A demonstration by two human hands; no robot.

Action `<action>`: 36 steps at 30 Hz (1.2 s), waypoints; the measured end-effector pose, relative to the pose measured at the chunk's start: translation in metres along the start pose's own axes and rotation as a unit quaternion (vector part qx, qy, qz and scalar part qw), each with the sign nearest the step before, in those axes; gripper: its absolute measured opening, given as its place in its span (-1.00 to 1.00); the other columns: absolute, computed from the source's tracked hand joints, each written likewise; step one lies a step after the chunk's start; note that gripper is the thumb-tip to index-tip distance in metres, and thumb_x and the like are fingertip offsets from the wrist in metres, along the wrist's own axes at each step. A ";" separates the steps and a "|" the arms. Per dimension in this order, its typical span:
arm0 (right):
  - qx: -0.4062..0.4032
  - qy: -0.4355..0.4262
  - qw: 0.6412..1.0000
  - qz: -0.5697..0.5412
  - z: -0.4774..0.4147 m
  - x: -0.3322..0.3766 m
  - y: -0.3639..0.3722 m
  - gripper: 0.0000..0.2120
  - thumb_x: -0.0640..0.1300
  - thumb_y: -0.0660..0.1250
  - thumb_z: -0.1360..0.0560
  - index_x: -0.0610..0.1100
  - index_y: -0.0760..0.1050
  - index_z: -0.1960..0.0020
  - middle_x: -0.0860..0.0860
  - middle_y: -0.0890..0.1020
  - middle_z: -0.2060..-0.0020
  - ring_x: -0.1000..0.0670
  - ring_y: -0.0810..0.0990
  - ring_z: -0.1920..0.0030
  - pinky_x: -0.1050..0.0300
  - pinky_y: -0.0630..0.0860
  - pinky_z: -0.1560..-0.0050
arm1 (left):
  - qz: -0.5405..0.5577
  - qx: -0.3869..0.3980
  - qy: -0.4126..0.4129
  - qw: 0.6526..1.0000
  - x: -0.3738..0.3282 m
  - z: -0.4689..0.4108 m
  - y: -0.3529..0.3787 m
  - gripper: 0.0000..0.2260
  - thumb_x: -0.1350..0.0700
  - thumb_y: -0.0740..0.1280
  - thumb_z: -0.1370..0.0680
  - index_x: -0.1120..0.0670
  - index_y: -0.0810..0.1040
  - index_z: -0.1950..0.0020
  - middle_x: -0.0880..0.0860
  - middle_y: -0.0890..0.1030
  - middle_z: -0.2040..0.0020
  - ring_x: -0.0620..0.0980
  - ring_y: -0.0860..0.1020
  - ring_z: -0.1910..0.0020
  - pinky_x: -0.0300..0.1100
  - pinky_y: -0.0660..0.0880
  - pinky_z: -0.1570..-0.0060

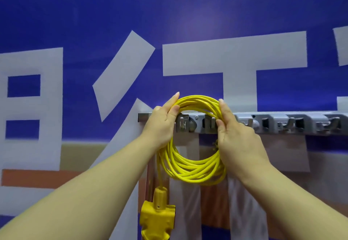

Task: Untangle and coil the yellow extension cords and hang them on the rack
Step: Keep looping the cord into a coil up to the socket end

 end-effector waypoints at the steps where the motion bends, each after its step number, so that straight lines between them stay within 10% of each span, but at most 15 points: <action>1: 0.001 0.004 1.000 0.012 -0.005 0.000 -0.002 -0.48 0.06 0.00 -0.69 0.18 -0.07 -0.61 -0.20 0.65 -0.03 -0.30 0.58 -0.04 -0.05 0.30 0.14 | 0.002 0.004 -0.002 1.000 0.000 -0.007 0.000 -0.57 -0.20 -0.02 -0.69 -0.28 0.14 -0.59 0.14 0.54 -0.11 -0.21 0.43 0.12 -0.44 0.31 0.17; 4: 0.028 0.025 0.998 0.046 -0.023 -0.002 -0.003 -0.51 0.07 -0.02 -0.69 0.11 0.00 -0.60 -0.24 0.62 -0.04 -0.32 0.57 -0.04 -0.07 0.32 0.14 | 0.010 0.019 -0.013 1.000 0.006 -0.019 0.002 -0.58 -0.22 -0.03 -0.69 -0.32 0.14 -0.57 0.14 0.51 0.03 -0.05 0.49 0.24 -0.27 0.42 0.23; 8: 0.069 0.001 0.993 0.098 -0.016 0.000 -0.004 -0.48 0.07 -0.05 -0.69 0.09 -0.08 -0.61 -0.18 0.61 -0.12 -0.29 0.57 -0.06 -0.05 0.36 0.15 | 0.011 0.021 -0.018 1.000 0.002 -0.002 0.003 -0.57 -0.18 -0.10 -0.70 -0.29 0.12 -0.59 0.07 0.45 -0.24 -0.24 0.42 0.10 -0.57 0.34 0.17; 13: 0.116 -0.020 0.971 0.207 -0.001 -0.001 -0.008 -0.40 -0.03 0.00 -0.69 0.06 -0.24 -0.62 -0.09 0.60 -0.16 -0.23 0.56 -0.15 -0.01 0.35 0.17 | -0.008 0.035 0.005 0.999 -0.010 0.014 0.003 -0.59 -0.18 -0.07 -0.69 -0.36 0.08 -0.56 0.05 0.37 -0.06 -0.02 0.49 0.10 -0.16 0.44 0.03; 22: 0.050 -0.155 0.955 0.247 -0.013 0.041 -0.024 -0.69 -0.10 0.22 -0.58 0.00 0.40 -0.33 -0.05 0.37 0.09 -0.17 0.47 0.10 0.03 0.27 0.29 | 0.027 0.124 -0.030 0.991 -0.020 0.030 0.007 -0.58 -0.04 -0.01 -0.73 -0.42 0.05 -0.54 0.04 0.29 -0.20 -0.14 0.41 -0.07 -0.20 0.31 -0.20; 26: 0.016 -0.178 0.947 0.268 -0.008 0.030 -0.012 -0.51 -0.20 0.44 -0.35 -0.12 0.57 -0.28 -0.14 0.55 0.16 -0.22 0.52 0.24 -0.01 0.40 0.39 | 0.051 0.130 -0.048 0.989 -0.014 0.036 0.008 -0.56 -0.01 0.02 -0.73 -0.44 0.05 -0.53 0.05 0.31 -0.30 -0.09 0.40 -0.20 -0.24 0.23 -0.25; 36: 0.054 -0.133 0.953 0.266 0.033 0.005 -0.002 -0.38 -0.12 0.26 -0.41 -0.11 0.41 -0.48 -0.19 0.44 -0.44 -0.23 0.48 -0.39 -0.17 0.52 -0.15 | -0.056 0.163 -0.084 0.982 -0.018 0.083 0.007 -0.37 -0.01 0.10 -0.70 -0.35 -0.28 -0.56 -0.11 -0.22 -0.65 0.11 -0.03 -0.63 0.08 0.06 -0.56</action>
Point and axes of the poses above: each hand's wrist, its own z-axis away from the middle knuckle, its own y-axis out of the palm, x = y × z, the point moved 10 cm from there along -z, towards the middle knuckle
